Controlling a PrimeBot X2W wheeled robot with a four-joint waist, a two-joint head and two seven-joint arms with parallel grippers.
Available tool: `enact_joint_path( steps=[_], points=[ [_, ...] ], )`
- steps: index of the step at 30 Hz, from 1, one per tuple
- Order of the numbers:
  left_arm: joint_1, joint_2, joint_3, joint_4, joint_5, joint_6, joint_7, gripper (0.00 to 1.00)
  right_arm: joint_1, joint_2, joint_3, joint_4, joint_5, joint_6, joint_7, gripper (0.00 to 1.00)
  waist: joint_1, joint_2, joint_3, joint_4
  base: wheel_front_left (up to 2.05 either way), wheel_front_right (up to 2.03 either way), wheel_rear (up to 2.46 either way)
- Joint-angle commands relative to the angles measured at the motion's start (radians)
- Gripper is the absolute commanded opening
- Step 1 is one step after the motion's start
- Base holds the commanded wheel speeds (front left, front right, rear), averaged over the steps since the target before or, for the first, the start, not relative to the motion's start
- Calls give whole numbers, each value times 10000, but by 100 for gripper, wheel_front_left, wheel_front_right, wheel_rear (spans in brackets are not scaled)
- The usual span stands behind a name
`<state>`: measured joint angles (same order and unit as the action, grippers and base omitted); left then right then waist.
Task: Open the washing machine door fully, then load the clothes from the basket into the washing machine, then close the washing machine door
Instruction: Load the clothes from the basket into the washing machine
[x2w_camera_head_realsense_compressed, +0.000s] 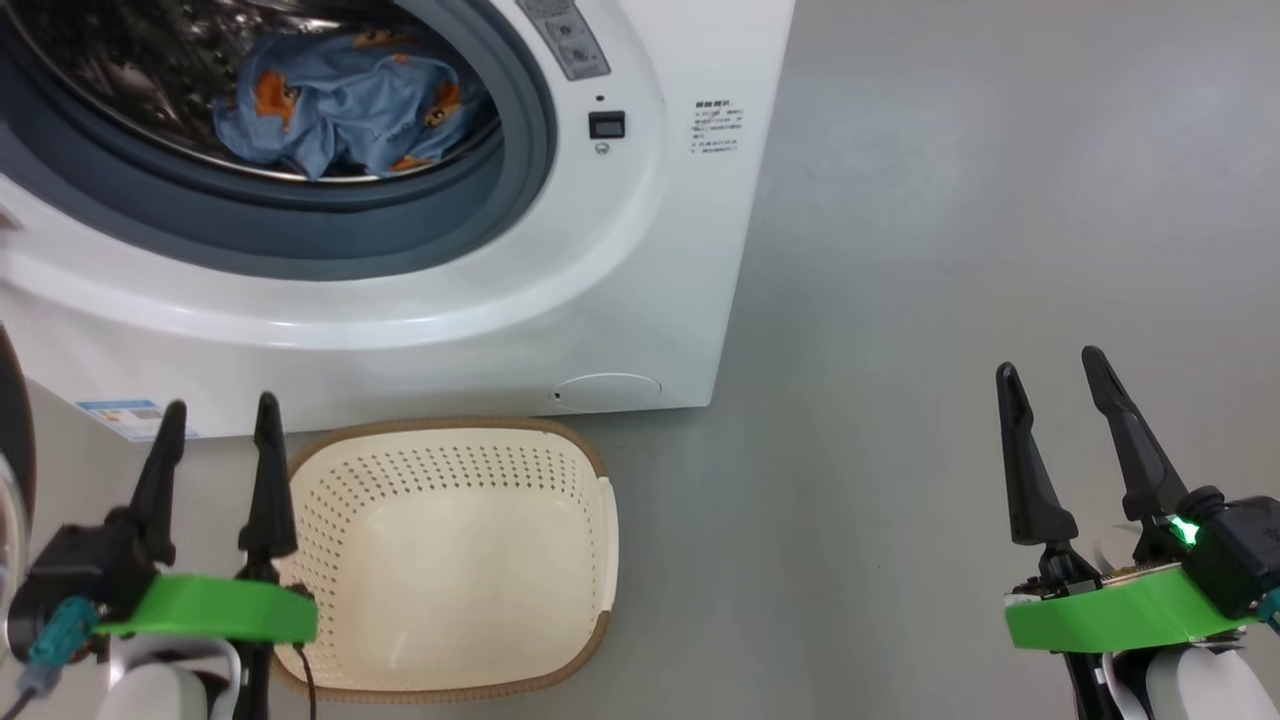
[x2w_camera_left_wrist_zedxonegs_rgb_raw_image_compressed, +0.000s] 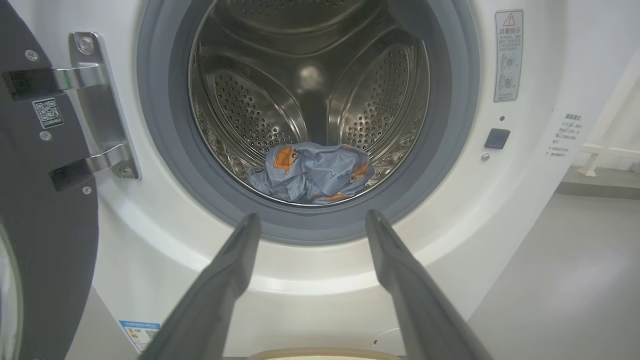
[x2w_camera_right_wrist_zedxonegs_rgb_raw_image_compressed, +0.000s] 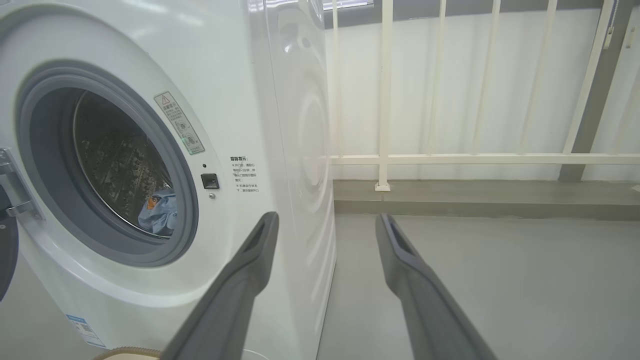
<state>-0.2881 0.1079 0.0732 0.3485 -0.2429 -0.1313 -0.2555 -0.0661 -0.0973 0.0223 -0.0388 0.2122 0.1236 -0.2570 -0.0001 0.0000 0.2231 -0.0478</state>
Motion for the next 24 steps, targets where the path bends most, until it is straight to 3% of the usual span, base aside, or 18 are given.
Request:
enact_joint_path(
  steps=[1, 24],
  points=[
    [137, 215, 329, -358, 98, 6, -62, 100, 137, -92, 113, -256, -23, 71, -48, 100, 1, 0, -70, 41, 0, 0, 0],
    [1661, -36, 744, -1454, 271, 6, -63, 100, 611, -59, -86, -234, -1, 71, -48, 100, 1, 0, -588, 52, 0, 0, 0]
  ],
)
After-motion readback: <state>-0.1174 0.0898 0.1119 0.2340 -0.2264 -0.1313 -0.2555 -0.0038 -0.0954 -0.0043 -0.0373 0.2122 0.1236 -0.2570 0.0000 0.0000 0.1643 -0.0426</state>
